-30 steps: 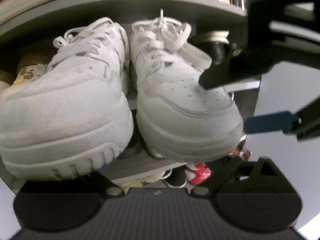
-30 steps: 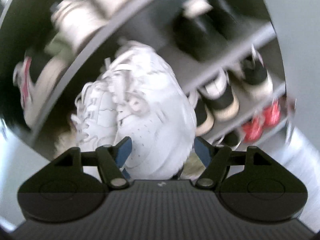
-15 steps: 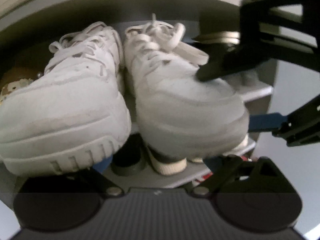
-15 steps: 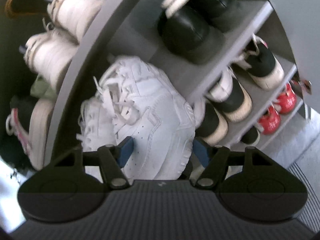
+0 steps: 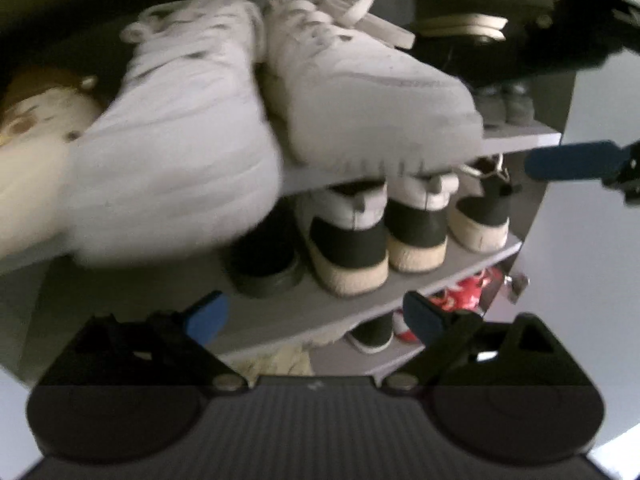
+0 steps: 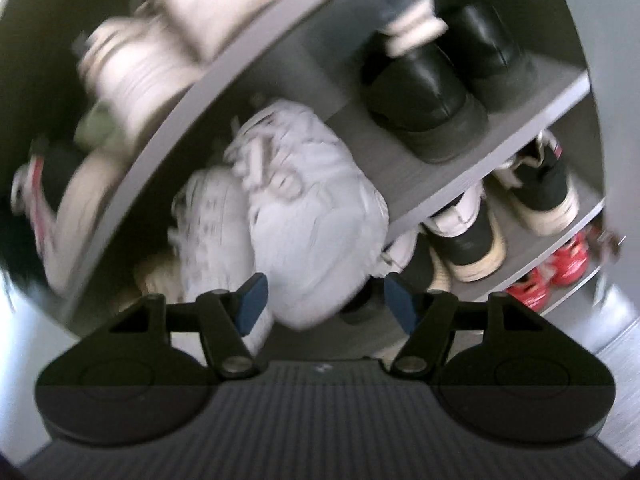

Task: Organize scattered shoes
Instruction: 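Push the white sneakers deeper onto the shelf with the right gripper, then move the open right gripper down to the white AIR sneakers on the floor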

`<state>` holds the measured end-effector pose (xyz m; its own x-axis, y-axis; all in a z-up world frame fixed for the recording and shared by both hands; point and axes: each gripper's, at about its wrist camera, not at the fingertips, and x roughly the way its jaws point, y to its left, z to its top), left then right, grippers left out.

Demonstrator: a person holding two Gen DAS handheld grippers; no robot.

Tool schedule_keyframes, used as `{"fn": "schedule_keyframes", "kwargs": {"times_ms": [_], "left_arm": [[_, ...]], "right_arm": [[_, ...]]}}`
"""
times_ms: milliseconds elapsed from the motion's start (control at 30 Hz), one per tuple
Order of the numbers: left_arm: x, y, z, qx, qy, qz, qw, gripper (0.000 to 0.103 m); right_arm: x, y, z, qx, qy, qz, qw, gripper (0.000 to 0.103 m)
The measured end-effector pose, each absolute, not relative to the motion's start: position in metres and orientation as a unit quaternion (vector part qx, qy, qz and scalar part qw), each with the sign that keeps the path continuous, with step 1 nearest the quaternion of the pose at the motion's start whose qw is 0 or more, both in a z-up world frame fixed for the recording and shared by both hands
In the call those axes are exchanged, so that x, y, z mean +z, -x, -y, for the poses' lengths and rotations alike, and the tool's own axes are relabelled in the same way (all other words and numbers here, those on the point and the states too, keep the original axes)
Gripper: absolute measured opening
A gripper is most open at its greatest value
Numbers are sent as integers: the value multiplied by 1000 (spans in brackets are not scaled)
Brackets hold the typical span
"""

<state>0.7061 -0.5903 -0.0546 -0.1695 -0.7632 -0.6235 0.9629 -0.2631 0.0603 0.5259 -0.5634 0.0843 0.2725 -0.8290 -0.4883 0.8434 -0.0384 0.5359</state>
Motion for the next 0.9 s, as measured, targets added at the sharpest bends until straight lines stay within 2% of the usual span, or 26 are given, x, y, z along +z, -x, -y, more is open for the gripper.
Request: {"fn": "schedule_keyframes", "kwargs": {"times_ms": [133, 233, 267, 300, 367, 433, 567, 767, 800, 867, 900], "left_arm": [[-27, -732, 560, -710, -242, -152, 644, 90], [-3, -746, 563, -683, -208, -147, 684, 85], [-1, -748, 565, -681, -206, -151, 687, 77], [4, -754, 563, -678, -210, -155, 687, 73], [1, -746, 574, -673, -226, -157, 687, 51], [-5, -733, 585, -673, -229, -159, 685, 42], [-10, -723, 605, -671, -236, -166, 683, 42], [-19, -716, 626, -669, -267, -158, 675, 43], [-20, -715, 623, -669, -274, -149, 674, 45], [-22, -715, 610, -670, -279, -134, 674, 66], [-25, -716, 600, -670, -284, -131, 673, 72]], "right_arm": [[88, -539, 562, -611, -363, -40, 702, 66], [88, -548, 569, -616, -345, -59, 706, 51], [88, -552, 572, -617, -339, -66, 707, 42], [88, -555, 574, -619, -333, -72, 708, 35], [88, -561, 580, -621, -322, -85, 709, 33], [88, -568, 585, -624, -310, -98, 711, 33], [88, -578, 595, -628, -290, -118, 712, 31], [84, -568, 613, -621, -310, -102, 713, 28], [83, -567, 612, -618, -316, -100, 713, 28], [82, -569, 600, -614, -326, -103, 712, 28], [82, -573, 587, -612, -334, -100, 710, 28]]}}
